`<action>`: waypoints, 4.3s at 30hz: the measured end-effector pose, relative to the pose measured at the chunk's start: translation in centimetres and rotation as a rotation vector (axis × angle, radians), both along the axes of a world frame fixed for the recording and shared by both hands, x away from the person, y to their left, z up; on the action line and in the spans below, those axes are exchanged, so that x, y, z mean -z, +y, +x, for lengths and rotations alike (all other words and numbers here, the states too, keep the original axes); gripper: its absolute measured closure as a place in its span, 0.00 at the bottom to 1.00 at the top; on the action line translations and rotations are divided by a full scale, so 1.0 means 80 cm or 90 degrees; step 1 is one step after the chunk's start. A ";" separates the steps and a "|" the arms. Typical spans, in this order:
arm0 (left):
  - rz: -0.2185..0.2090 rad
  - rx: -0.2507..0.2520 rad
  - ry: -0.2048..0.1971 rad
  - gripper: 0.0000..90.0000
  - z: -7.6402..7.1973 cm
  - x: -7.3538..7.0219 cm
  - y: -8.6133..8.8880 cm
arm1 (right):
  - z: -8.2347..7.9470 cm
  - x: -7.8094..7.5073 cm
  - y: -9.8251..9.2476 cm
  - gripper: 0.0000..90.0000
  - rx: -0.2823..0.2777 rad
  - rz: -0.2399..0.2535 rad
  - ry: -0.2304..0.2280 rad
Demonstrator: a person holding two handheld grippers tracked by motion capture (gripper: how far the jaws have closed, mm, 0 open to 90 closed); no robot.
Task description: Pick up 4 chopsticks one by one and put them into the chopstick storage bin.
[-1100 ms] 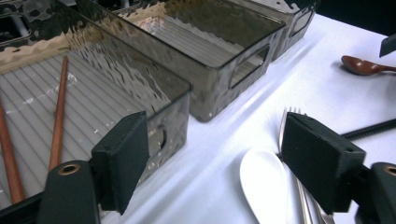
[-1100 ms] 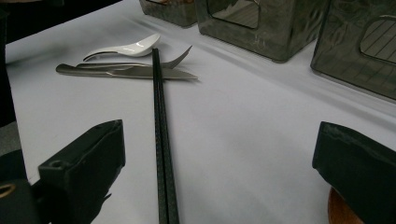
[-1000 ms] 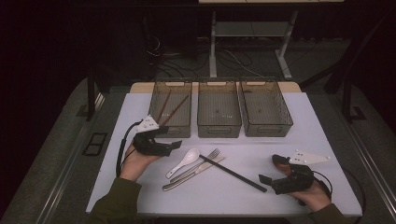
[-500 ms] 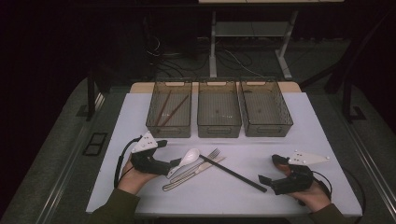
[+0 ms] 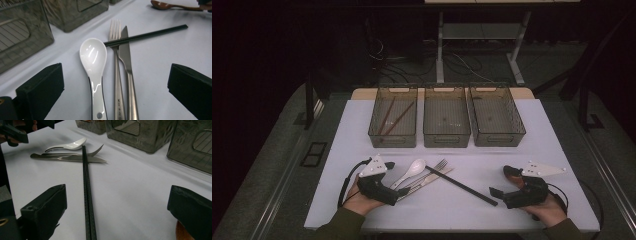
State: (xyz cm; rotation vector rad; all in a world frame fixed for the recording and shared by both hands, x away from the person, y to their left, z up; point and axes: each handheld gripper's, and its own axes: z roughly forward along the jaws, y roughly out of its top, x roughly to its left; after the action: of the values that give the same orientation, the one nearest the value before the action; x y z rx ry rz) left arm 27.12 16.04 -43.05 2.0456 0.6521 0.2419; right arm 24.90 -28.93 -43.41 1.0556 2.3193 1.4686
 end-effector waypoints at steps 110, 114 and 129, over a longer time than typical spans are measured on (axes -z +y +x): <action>0.021 0.026 0.012 0.00 -0.005 0.004 -0.011 | 0.043 0.009 0.089 0.89 -0.176 -0.208 0.084; 0.023 0.027 0.012 0.00 -0.004 0.004 -0.011 | 0.045 0.011 0.090 0.89 -0.175 -0.213 0.087; 0.024 0.029 0.011 0.00 -0.005 0.005 -0.012 | 0.041 0.013 0.090 0.94 -0.181 -0.225 0.058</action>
State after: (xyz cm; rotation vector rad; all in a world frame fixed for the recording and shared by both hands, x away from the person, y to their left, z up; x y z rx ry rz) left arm 26.73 15.06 -43.43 2.0978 0.6140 0.2118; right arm 28.21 -21.70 -44.49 0.7347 2.7503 1.0460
